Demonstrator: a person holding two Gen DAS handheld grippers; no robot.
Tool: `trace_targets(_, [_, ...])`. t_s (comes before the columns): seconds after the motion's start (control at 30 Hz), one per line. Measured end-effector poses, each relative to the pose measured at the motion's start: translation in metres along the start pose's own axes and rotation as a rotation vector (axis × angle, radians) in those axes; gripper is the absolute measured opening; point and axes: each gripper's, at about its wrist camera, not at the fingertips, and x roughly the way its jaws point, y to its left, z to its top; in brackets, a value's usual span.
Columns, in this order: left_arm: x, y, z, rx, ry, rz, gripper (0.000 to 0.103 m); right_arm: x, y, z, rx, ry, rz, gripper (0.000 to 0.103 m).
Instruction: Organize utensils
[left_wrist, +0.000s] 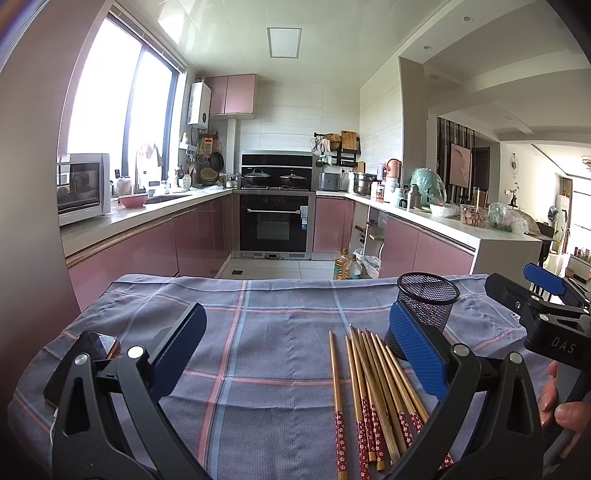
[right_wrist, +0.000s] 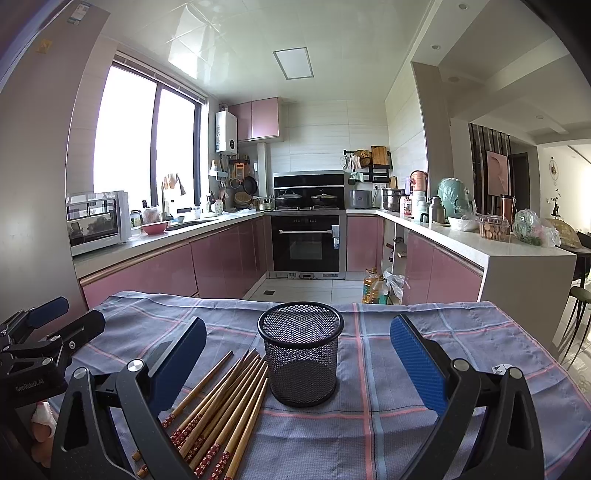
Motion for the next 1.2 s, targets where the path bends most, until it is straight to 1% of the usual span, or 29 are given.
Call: trace_targets(1.2, [-0.0012, 0.0005, -0.0003, 0.01, 0.013, 0.009, 0.098, 0.0048, -0.0068, 0.0004, 0.024, 0.036, 0.027, 0.097])
